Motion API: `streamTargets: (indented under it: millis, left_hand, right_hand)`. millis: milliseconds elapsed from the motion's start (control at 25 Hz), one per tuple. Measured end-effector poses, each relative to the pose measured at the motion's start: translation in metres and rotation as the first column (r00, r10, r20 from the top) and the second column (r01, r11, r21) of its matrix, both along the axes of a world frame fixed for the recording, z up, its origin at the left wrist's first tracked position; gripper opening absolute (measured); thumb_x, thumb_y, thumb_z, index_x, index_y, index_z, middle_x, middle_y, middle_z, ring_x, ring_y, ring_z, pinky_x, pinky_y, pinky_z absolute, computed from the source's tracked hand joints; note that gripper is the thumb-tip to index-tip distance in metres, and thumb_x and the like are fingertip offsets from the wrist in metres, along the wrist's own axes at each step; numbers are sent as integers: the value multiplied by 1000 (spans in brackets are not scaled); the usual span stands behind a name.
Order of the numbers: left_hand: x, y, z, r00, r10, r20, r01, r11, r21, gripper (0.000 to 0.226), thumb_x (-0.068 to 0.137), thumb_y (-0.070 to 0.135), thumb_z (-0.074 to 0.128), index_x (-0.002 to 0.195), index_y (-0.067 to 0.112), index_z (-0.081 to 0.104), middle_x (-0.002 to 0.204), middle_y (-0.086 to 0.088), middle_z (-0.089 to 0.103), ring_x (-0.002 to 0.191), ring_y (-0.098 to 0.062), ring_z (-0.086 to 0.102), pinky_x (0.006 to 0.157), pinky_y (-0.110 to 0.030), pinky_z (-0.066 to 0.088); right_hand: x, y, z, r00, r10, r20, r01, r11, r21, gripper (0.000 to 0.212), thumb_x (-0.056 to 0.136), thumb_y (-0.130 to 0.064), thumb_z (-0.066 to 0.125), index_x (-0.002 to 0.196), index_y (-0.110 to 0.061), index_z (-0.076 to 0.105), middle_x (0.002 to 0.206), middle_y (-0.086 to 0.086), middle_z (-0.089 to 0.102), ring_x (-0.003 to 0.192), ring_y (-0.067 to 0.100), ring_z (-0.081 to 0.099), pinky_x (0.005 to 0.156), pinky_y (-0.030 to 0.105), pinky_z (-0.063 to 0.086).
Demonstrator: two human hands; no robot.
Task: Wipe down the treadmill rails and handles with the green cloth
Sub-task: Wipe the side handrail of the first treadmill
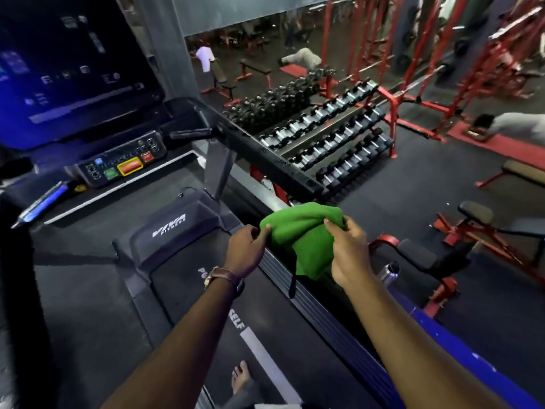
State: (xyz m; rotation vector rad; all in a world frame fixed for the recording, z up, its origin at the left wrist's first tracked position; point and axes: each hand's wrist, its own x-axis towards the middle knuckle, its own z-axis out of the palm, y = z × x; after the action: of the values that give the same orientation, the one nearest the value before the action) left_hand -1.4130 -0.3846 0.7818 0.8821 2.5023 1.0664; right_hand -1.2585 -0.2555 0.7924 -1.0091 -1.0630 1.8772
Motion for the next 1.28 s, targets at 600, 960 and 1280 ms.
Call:
streamTargets:
  millis: [600, 960, 1280]
  left_hand:
    - [-109, 65, 47, 849, -467, 247, 288, 801, 525, 22, 95, 12, 56, 76, 13, 66, 66, 15, 61, 65, -2, 53, 62, -22, 44]
    - [-148, 60, 45, 853, -261, 452, 22, 883, 469, 27, 95, 27, 57, 79, 8, 67, 75, 2, 65, 72, -12, 57, 67, -31, 47]
    - [-181, 38, 6, 516, -399, 758, 230, 917, 327, 118, 63, -13, 78, 147, 39, 14, 123, -16, 63, 109, -34, 62, 81, -59, 52]
  right_hand:
    - [-77, -1, -15, 999, -34, -27, 28, 983, -183, 36, 80, -1, 72, 115, -9, 66, 103, 6, 75, 97, 25, 70, 77, 34, 53]
    - [-52, 38, -11, 479, 555, 680, -747, 665, -16, 65, 62, -26, 92, 117, -7, 64, 109, 4, 73, 102, 18, 70, 94, 41, 55]
    - [-51, 33, -37, 922, 330, -205, -375, 892, -252, 52, 87, -11, 68, 137, -9, 52, 130, 20, 61, 118, 35, 60, 96, 48, 50]
